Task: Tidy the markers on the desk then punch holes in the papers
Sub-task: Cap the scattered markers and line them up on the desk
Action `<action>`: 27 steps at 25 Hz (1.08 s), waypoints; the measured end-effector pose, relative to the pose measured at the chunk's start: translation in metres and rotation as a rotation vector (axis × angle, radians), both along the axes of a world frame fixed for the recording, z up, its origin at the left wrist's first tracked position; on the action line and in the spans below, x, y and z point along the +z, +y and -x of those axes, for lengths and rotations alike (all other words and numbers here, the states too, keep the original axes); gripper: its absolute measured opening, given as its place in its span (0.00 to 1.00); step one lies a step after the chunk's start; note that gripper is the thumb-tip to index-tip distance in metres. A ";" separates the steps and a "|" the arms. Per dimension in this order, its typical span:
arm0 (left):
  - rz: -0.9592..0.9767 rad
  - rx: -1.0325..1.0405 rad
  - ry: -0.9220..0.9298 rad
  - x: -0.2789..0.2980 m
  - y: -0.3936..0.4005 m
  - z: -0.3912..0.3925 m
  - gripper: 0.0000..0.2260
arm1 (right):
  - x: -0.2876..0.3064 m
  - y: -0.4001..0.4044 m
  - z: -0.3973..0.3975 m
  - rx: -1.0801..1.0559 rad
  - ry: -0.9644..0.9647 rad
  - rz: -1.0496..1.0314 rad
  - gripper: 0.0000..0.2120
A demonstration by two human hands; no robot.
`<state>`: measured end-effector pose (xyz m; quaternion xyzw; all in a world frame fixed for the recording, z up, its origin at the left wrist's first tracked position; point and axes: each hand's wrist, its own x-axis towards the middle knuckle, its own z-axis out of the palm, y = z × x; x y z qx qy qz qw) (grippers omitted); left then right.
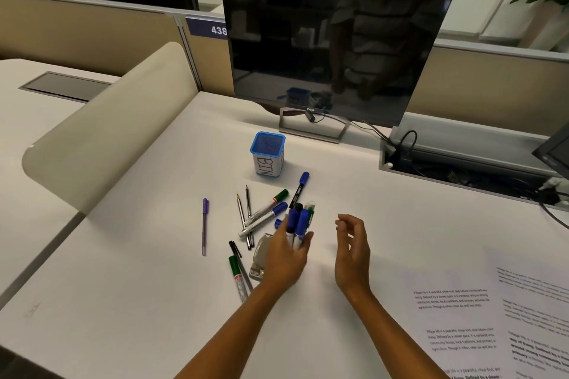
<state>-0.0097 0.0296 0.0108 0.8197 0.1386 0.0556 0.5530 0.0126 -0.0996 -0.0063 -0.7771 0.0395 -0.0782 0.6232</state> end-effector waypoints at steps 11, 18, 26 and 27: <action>-0.656 0.303 0.370 -0.015 0.259 -0.067 0.20 | -0.047 -0.004 -0.023 0.129 -0.047 0.681 0.15; -0.785 0.331 0.355 -0.031 0.332 -0.091 0.20 | -0.052 -0.003 -0.026 0.106 -0.057 0.734 0.16; -0.942 0.306 0.279 -0.041 0.346 -0.094 0.26 | -0.052 -0.003 -0.027 0.123 -0.051 0.768 0.18; -0.972 0.292 0.289 -0.041 0.348 -0.094 0.28 | -0.052 -0.003 -0.027 0.124 -0.049 0.774 0.18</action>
